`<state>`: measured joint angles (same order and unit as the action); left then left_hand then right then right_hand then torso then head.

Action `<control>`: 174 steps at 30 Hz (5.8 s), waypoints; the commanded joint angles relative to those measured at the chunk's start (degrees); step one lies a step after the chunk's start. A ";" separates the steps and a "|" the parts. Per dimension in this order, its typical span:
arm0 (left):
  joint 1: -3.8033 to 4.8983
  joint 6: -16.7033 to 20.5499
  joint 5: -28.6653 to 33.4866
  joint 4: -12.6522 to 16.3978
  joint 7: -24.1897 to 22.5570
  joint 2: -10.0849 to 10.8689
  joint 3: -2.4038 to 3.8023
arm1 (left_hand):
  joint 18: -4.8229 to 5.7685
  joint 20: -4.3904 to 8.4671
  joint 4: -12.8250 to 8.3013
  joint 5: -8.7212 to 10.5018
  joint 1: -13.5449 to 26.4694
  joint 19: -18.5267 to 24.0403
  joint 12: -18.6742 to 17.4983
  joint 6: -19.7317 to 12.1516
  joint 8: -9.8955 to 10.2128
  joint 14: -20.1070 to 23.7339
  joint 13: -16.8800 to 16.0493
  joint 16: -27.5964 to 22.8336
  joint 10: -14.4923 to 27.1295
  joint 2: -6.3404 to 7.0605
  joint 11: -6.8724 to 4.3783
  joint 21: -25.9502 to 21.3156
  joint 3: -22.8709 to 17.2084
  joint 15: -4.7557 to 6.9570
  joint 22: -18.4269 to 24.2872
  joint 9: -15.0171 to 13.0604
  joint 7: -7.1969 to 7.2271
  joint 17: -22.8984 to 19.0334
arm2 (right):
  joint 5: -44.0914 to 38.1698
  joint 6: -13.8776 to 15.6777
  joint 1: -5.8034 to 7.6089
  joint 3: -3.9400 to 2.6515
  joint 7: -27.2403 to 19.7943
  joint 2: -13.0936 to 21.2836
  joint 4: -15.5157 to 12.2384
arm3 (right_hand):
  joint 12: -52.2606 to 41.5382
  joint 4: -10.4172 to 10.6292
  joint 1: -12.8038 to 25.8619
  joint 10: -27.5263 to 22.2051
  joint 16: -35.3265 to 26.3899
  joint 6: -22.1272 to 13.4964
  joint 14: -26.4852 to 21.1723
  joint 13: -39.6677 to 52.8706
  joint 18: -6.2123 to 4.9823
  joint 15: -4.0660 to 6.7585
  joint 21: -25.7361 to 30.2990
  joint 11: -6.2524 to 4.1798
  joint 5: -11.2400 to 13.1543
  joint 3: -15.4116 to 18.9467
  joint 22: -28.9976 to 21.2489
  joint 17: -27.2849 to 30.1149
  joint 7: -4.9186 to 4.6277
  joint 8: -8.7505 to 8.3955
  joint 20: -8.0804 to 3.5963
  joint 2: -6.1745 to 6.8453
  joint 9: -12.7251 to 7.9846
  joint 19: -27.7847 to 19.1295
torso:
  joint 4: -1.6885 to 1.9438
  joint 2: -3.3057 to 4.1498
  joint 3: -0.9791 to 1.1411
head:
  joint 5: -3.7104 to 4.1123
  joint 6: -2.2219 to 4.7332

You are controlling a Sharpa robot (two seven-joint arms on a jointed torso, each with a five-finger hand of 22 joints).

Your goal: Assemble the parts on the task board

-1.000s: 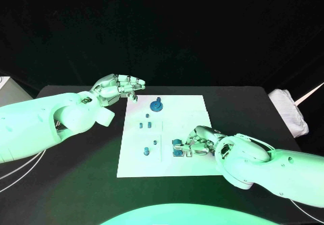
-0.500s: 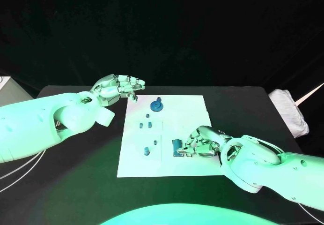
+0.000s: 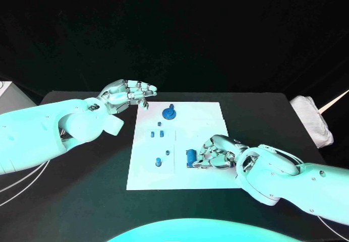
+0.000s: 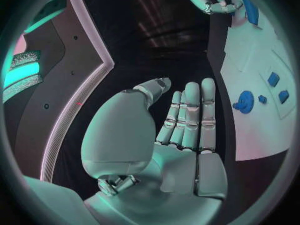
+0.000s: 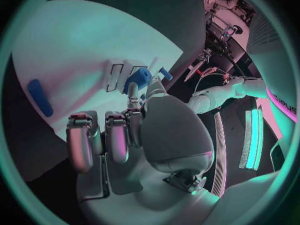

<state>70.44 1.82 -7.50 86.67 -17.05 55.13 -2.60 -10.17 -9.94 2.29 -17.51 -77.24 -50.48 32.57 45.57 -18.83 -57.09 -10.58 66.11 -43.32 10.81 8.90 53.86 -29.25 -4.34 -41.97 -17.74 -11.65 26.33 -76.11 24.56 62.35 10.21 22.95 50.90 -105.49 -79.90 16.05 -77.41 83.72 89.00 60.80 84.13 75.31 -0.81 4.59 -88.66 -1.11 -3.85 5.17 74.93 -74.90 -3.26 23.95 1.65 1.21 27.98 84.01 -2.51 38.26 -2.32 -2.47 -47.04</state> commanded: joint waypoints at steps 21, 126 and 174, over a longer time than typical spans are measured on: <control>-0.01 -0.98 0.25 -0.16 0.18 -0.18 0.02 | -0.38 0.04 0.33 -0.40 0.08 -0.30 0.50 -0.59 0.14 0.41 0.08 0.34 0.41 -0.40 0.04 -0.38 -0.22 -0.20 0.12 0.06 -0.65 -0.11 | -2.72 -4.63 -0.30 0.06 0.81 -1.40 1.83 | 0.59 0.44 -0.28 2.18 0.30 0.01 5.54 8.62 0.51 0.25 0.00 -0.18 -1.20 -0.16 14.51 -13.65 0.39 -0.19 -0.27 -0.17 -0.44 5.57 | -0.11 -0.07 0.02 | -0.14 0.16; -0.08 -1.26 -0.01 0.56 -0.13 0.46 -0.02 | -0.39 0.00 0.24 -0.31 -0.22 -0.42 1.04 -0.73 -0.19 0.56 0.24 0.45 0.48 -0.46 0.08 -0.40 -0.56 -0.24 0.14 0.08 -0.70 -0.30 | -10.18 -2.69 -2.54 0.83 6.43 7.77 4.68 | 4.56 -0.37 -2.69 0.54 -0.72 -1.06 5.16 7.25 -0.11 -0.56 3.15 0.77 -3.12 -7.38 13.48 -12.14 -0.73 -2.90 0.47 5.44 -2.66 4.73 | 0.01 0.02 0.05 | 1.58 -0.35; -0.07 -1.44 -0.01 0.71 0.20 0.20 -0.02 | -0.40 -0.01 0.32 -0.33 -0.23 -0.44 1.22 -0.72 -0.30 0.56 0.29 0.51 0.43 -0.60 0.07 -0.42 -0.68 -0.22 0.15 0.08 -0.69 -0.35 | -0.21 6.47 0.75 0.57 8.74 3.80 -1.95 | 2.78 0.34 3.47 1.83 0.23 0.31 5.58 8.46 0.51 0.02 0.15 0.08 -15.68 -28.38 14.64 -13.85 -0.01 -1.54 -0.13 12.21 -2.17 5.63 | 0.06 0.00 0.00 | 1.70 -0.41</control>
<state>70.38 1.33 -7.57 87.19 -16.53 55.47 -2.65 -10.17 -9.94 2.45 -17.76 -77.47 -50.48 33.49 45.27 -18.83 -56.91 -10.34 66.33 -43.11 10.58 9.10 53.64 -29.73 -4.52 -41.89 -17.75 -11.56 26.03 -80.29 29.61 63.34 10.75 31.96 55.00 -107.67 -76.98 16.16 -74.10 83.94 89.02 60.91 83.93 74.94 -0.81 4.22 -88.19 -0.51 -19.62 -23.18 74.91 -74.91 -3.35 22.23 1.84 13.37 25.87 84.01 -2.50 38.25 -2.34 -0.82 -47.37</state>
